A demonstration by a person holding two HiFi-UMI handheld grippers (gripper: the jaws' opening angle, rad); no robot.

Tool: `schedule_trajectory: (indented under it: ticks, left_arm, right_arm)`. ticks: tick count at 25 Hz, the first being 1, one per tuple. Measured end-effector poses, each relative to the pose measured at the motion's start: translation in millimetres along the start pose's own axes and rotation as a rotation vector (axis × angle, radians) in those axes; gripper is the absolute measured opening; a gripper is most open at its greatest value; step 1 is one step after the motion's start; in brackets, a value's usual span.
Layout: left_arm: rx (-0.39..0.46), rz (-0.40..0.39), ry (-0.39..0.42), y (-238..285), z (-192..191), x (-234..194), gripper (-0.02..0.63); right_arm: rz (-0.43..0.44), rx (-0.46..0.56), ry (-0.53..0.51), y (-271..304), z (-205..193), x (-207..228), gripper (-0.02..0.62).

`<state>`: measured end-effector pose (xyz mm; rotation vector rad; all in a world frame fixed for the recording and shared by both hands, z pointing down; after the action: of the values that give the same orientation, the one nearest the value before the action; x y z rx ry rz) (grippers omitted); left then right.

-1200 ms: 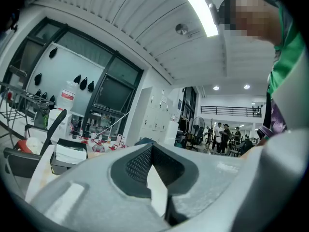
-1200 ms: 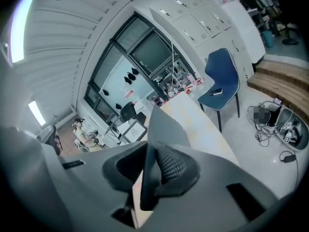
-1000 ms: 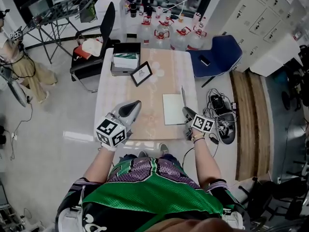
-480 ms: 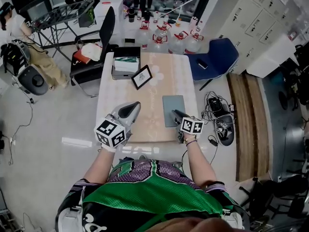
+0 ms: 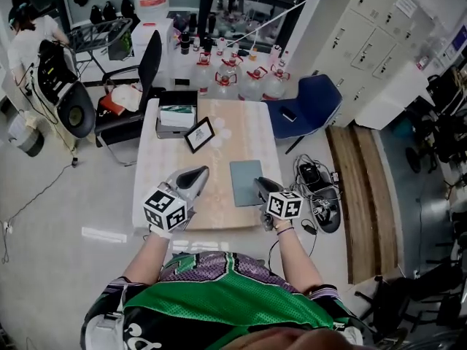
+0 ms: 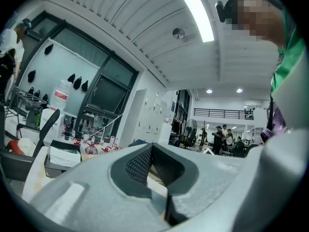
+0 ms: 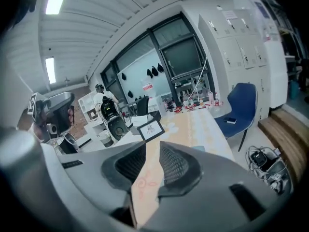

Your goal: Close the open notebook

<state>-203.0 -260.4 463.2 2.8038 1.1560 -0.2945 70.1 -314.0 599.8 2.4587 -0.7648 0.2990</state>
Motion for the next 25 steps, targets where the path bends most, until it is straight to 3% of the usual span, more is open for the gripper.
schedule_trajectory:
  ticks: [15,21,25]
  left_arm:
    - [0.037,-0.067,0.077,23,27,31,0.015]
    - [0.066,-0.065,0.065,20,37,36,0.015]
    - [0.082,-0.045,0.097,19,48,41,0.015]
  right_arm:
    - [-0.029,0.228,-0.135,-79,70,-43,0.077]
    - [-0.034,0.311,-0.174,-112,97,-52,0.072]
    - [-0.047,0.357,-0.206,-127,116,-52,0.067]
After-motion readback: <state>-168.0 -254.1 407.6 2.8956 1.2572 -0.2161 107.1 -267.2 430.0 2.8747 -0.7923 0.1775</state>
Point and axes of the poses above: the fingertips, and each gripper's own axes: y forward along the fingers, x to its right, z out of its top, the point moved 7 cm from there along -y, backward along the fingers, and after that the axes turned 1 degree about y, right-handed, at the moved point
